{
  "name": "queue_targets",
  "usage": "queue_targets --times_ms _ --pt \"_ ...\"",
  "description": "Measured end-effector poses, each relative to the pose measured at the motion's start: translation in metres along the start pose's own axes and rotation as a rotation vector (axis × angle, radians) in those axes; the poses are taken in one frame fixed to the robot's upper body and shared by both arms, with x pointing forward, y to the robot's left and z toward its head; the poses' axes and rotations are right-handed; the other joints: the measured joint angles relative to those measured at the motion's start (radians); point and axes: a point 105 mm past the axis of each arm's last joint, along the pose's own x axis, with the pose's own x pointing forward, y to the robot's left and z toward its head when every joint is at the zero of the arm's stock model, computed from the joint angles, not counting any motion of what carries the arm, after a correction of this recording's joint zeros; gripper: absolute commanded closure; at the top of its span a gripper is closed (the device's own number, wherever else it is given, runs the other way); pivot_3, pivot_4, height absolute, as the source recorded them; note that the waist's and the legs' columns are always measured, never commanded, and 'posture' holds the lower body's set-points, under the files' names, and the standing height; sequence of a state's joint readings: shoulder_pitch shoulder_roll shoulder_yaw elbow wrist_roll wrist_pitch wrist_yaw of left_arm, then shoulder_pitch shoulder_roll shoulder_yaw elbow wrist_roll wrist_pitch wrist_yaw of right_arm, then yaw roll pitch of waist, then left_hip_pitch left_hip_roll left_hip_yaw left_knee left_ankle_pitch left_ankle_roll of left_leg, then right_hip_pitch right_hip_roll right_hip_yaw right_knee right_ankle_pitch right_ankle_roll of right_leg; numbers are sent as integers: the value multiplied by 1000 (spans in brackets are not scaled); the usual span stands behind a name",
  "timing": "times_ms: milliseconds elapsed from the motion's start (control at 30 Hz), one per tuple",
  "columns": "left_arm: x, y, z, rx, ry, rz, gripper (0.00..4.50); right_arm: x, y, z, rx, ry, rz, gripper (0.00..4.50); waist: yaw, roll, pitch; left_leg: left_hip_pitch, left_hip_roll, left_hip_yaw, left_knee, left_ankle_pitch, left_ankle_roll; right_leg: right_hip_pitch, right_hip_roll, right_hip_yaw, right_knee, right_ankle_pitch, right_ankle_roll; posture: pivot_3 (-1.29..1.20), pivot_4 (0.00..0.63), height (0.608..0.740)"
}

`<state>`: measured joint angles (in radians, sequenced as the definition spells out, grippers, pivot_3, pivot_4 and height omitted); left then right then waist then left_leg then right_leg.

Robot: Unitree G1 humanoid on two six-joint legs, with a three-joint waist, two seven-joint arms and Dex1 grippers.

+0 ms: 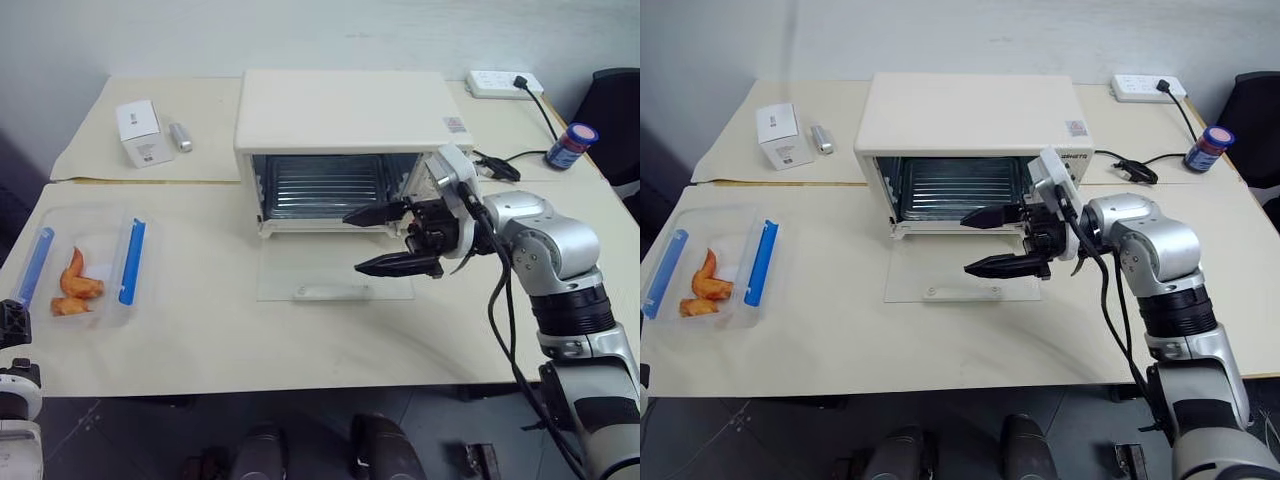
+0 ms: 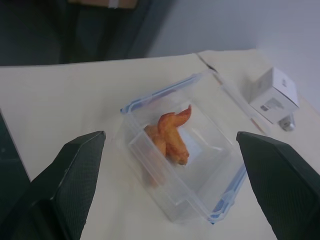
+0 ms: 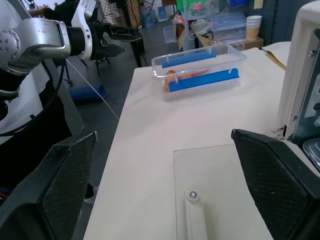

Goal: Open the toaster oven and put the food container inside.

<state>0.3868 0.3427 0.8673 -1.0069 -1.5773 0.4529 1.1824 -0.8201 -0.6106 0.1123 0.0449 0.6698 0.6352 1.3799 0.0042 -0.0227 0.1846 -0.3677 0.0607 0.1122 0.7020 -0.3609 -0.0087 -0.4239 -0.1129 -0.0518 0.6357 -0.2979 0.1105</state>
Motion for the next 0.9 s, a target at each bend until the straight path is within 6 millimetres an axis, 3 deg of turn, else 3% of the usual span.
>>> queue_targets --times_ms 200,433,533,667,900 --pt "29 -4 -14 -117 95 98 45 3 7 1 -6 -3 -17 0 -6 0 0 0 -3 1 -2 0 -1 -1 2 -1 1 0 0 0 150 740" --pt "60 13 -32 -151 207 248 45 -6 12 5 6 -36 -106 0 -7 0 0 0 -2 6 -3 0 -1 -1 2 -2 1 0 1 0 150 740" --pt "69 14 -39 -154 251 273 610 -7 14 9 -1 -49 -130 0 -6 0 0 0 -2 7 -2 0 -1 -1 2 -1 0 0 1 0 150 740" --pt "74 20 -47 -145 291 306 1900 -5 17 8 11 -52 -137 0 -7 0 0 0 -2 7 -3 0 -1 -1 2 -2 1 0 1 0 150 740" --pt "79 24 -38 -82 293 314 4042 -12 15 9 14 -39 -169 0 -9 0 0 0 -1 7 -4 0 -1 -1 3 -1 0 0 1 0 150 740"
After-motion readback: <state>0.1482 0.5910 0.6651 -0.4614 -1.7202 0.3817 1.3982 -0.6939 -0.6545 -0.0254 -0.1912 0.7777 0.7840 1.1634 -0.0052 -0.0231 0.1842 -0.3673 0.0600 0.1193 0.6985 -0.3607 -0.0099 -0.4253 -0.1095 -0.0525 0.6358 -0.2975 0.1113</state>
